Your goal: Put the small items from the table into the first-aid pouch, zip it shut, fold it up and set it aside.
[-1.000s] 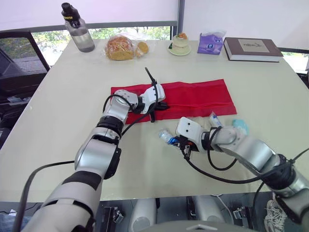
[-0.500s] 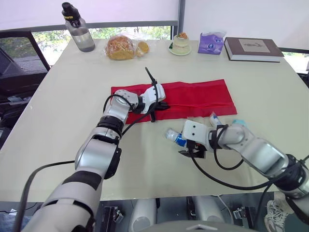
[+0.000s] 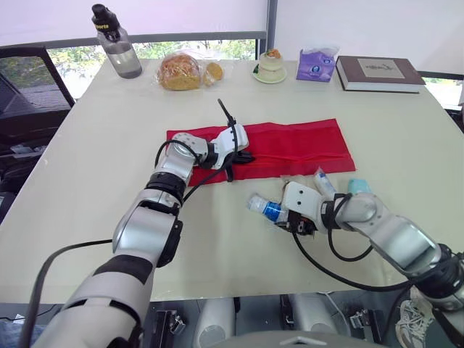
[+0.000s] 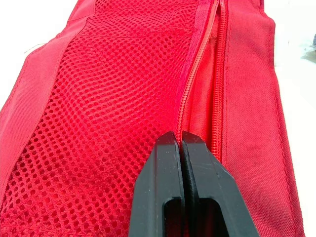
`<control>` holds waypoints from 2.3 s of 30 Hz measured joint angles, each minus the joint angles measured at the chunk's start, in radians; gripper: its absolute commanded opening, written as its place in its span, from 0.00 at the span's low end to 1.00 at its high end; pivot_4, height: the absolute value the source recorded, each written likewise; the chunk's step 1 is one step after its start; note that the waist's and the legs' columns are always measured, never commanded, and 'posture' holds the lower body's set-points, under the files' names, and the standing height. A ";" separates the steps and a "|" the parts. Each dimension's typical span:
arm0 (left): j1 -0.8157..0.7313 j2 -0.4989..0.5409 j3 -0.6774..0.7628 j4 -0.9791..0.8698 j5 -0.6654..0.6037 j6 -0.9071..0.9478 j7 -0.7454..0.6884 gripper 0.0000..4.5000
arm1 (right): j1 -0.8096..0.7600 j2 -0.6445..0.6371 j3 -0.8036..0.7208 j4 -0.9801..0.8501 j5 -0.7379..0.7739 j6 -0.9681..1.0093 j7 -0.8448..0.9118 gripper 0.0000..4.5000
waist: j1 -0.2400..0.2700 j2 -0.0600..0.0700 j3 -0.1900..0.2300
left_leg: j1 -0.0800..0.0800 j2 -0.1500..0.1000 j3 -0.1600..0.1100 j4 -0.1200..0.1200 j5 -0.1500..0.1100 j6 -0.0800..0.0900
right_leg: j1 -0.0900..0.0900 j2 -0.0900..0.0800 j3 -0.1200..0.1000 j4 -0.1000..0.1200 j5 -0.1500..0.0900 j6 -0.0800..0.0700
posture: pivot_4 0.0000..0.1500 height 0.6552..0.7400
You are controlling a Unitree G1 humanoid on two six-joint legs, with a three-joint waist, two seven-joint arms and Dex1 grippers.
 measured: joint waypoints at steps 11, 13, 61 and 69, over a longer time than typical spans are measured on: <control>-0.001 -0.014 0.008 0.001 -0.011 0.006 0.000 0.00 | 0.008 0.030 -0.141 0.005 -0.006 0.000 -0.054 0.00 | 0.001 0.000 0.000 | 0.000 0.000 0.000 0.000 0.000 0.000 | 0.000 0.000 0.000 0.000 0.000 0.000 | 1.00 0.98; -0.001 -0.019 0.011 0.001 -0.012 0.009 0.001 0.00 | 0.007 0.037 -0.152 0.014 -0.010 0.004 -0.067 0.00 | 0.001 0.000 0.000 | 0.000 0.000 0.000 0.000 0.000 0.000 | 0.000 0.000 0.000 0.000 0.000 0.000 | 1.00 0.98; -0.014 -0.119 0.045 -0.072 -0.050 0.047 0.038 0.00 | -0.371 0.134 0.001 0.443 -0.196 0.097 0.022 0.00 | -0.002 0.000 0.000 | 0.000 0.000 0.000 -0.001 0.000 0.000 | 0.000 0.000 0.000 0.000 0.000 0.000 | 1.00 0.98; -0.004 -0.151 0.044 -0.090 -0.051 0.056 0.041 0.00 | -0.391 0.265 -0.037 0.542 -0.207 0.087 -0.077 0.00 | -0.003 0.001 0.000 | 0.000 0.000 0.000 -0.001 0.000 0.000 | -0.001 0.000 0.000 0.000 0.000 0.000 | 1.00 0.98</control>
